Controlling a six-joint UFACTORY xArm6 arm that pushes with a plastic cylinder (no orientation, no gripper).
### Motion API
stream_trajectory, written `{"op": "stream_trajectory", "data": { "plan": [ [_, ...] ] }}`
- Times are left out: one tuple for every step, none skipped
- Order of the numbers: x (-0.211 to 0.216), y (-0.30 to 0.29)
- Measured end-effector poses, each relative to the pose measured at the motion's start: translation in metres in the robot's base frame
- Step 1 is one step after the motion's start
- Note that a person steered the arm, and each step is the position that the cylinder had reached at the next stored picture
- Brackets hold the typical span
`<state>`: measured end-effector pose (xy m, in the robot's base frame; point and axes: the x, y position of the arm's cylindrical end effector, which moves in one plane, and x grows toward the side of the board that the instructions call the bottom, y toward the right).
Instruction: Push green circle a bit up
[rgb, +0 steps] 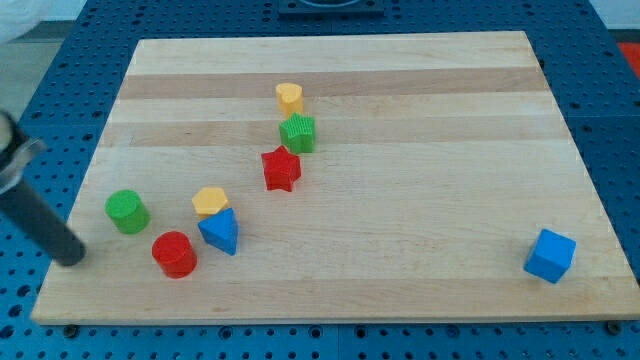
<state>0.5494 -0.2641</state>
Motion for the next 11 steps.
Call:
{"op": "stream_trajectory", "data": {
  "plan": [
    [-0.072,0.083],
    [-0.101,0.118],
    [-0.1,0.118],
    [-0.09,0.103],
    [-0.041,0.04],
    [0.019,-0.011],
    [0.068,-0.005],
    [0.042,0.032],
    [-0.038,0.076],
    [-0.138,0.146],
    [-0.14,0.138]
  ]
}}
